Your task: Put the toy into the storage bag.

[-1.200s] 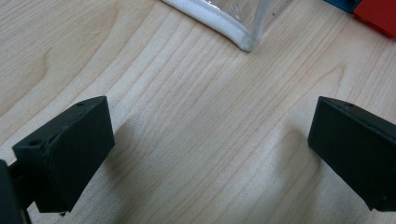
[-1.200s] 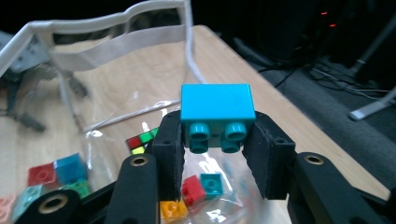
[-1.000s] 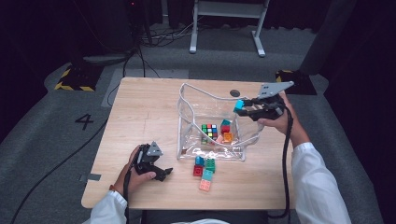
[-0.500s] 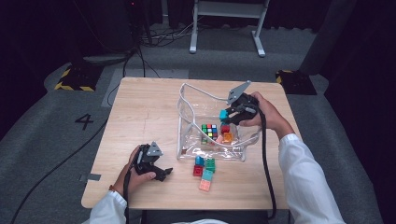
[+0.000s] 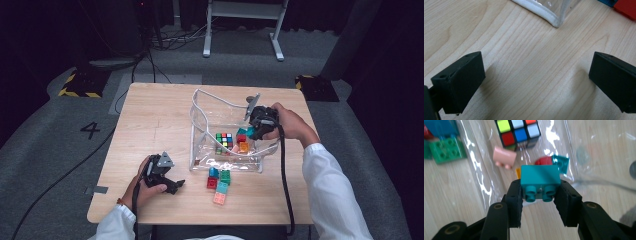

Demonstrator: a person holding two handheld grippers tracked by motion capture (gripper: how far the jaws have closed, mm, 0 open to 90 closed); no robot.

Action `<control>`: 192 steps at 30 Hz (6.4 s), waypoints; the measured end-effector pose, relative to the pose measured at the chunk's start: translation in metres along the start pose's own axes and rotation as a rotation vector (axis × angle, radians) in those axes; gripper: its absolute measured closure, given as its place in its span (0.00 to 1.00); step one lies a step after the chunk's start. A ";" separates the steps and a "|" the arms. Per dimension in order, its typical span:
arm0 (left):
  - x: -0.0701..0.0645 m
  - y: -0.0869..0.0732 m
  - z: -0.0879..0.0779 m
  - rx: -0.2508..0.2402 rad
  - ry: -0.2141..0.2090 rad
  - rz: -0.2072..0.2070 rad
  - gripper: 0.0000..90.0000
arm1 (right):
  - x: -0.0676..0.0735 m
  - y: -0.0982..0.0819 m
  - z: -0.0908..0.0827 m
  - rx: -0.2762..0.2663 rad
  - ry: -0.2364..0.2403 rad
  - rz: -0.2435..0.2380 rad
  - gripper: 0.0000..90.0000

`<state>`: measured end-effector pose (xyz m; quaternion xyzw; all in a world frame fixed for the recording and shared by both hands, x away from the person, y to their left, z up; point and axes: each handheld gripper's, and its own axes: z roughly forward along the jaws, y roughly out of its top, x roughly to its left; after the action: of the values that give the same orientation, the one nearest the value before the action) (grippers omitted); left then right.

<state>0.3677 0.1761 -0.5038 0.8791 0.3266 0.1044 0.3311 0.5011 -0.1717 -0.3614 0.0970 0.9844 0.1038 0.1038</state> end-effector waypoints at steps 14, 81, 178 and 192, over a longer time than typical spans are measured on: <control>0.000 0.001 0.001 -0.002 -0.004 0.002 0.00 | 0.004 -0.026 -0.010 -0.060 0.012 0.036 0.65; 0.000 0.001 0.001 -0.002 -0.001 0.003 0.00 | 0.137 -0.139 0.048 -0.627 0.008 0.262 0.41; -0.001 0.000 0.001 -0.004 -0.005 0.007 0.01 | 0.132 -0.148 0.050 -0.642 -0.030 0.338 0.48; -0.001 0.000 0.000 -0.002 -0.003 0.007 0.01 | 0.115 -0.191 0.025 -0.676 -0.137 0.457 0.49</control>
<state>0.3673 0.1751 -0.5038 0.8800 0.3230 0.1047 0.3320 0.3636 -0.3256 -0.4492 0.2804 0.8387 0.4350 0.1695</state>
